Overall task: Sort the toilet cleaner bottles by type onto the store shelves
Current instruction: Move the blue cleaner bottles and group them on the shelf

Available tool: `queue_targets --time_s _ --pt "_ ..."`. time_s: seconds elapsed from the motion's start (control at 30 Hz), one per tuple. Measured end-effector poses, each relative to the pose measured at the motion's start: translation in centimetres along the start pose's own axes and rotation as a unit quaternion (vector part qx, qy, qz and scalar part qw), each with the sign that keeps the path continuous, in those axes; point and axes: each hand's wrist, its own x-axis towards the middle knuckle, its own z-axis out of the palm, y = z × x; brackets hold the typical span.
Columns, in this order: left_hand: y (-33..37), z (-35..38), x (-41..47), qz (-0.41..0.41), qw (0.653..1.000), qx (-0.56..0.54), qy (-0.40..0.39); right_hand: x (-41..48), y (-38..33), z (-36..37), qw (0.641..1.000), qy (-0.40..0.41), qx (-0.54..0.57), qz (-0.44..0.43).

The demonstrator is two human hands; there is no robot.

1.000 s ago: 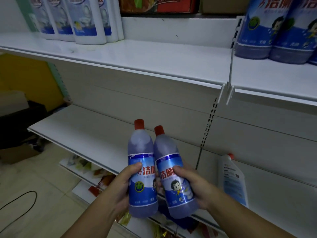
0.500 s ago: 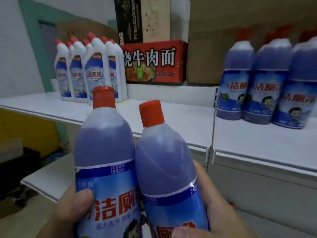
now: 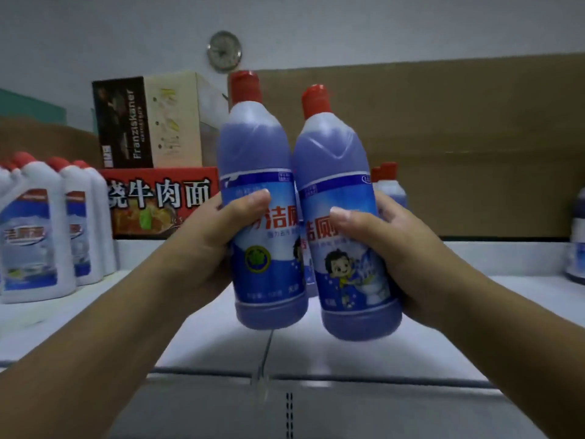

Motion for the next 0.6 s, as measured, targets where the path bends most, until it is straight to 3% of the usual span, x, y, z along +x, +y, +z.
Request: queue_targets --time_s 0.03,0.13,0.6 --pt "-0.2 0.4 0.5 0.003 1.0 -0.003 -0.025 0.3 0.0 -0.8 1.0 0.015 -0.009 -0.005" --pt "-1.5 0.8 2.1 -0.027 0.999 -0.017 0.006 1.0 0.0 -3.1 0.997 0.055 -0.048 -0.016" --pt "-5.2 0.2 3.8 -0.098 0.991 0.058 0.072 2.5 3.4 -7.0 0.985 0.081 -0.152 0.012"
